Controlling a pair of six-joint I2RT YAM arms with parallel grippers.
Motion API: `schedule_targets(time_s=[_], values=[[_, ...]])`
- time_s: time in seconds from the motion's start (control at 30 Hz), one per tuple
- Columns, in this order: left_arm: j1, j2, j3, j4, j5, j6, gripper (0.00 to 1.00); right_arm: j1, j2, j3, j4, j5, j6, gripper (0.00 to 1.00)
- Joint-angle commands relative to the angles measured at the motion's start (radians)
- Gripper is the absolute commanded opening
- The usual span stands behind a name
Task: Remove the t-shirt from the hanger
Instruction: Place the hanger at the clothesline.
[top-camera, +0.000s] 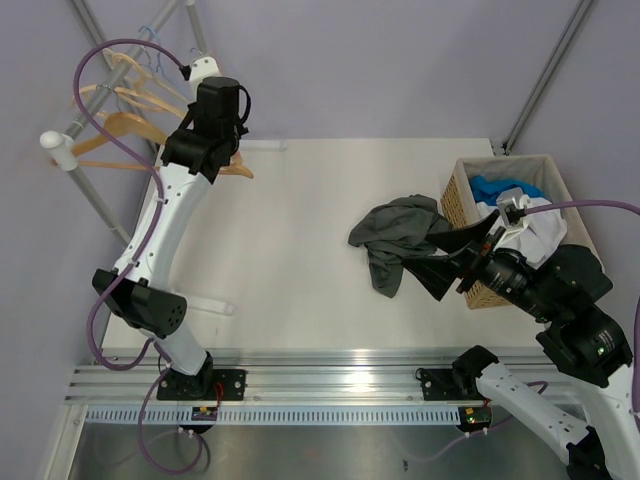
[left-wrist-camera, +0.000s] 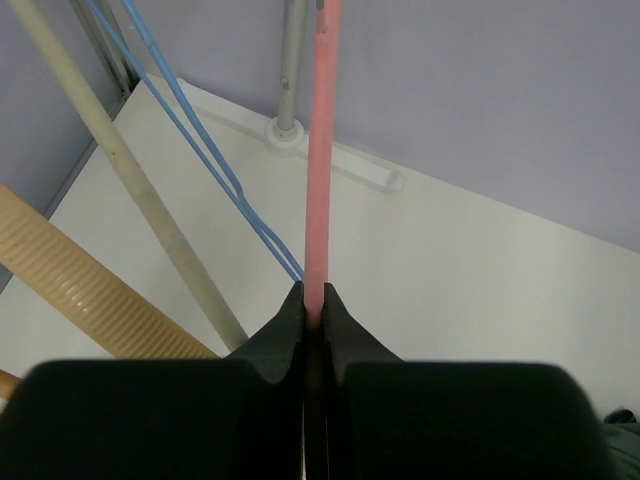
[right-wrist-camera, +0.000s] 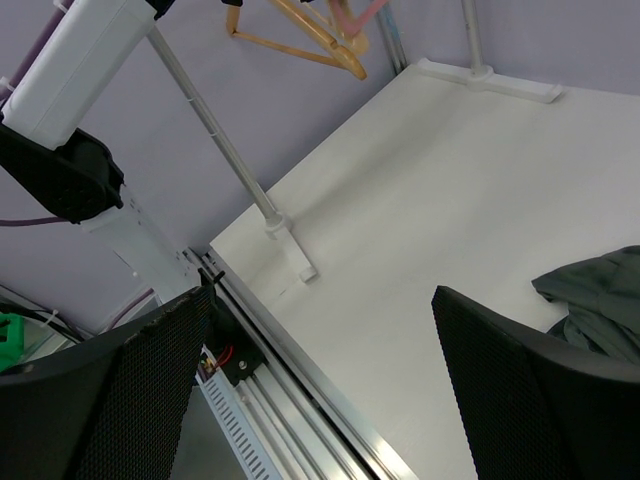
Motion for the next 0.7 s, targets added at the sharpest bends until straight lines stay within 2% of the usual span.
schedule_targets(time_s=[0.0, 0.17, 0.27, 0.37, 0.67], values=[[0.003, -0.063, 0.015, 0.054, -0.089, 0.013, 0.00, 0.001, 0.014, -0.005, 0.038, -0.031, 0.007, 0.99], [0.003, -0.019, 0.116, 0.051, -0.086, 0.091, 0.00, 0.003, 0.013, -0.009, 0.042, -0.021, 0.005, 0.99], [0.009, -0.014, 0.125, 0.051, -0.144, 0.112, 0.00, 0.003, 0.016, -0.008, 0.040, -0.027, 0.007, 0.99], [0.038, -0.006, 0.141, 0.051, -0.139, 0.124, 0.00, 0.003, 0.017, -0.009, 0.045, -0.031, 0.008, 0.99], [0.110, 0.044, 0.223, 0.054, 0.004, 0.163, 0.00, 0.003, 0.026, -0.018, 0.048, -0.031, 0.010, 0.99]])
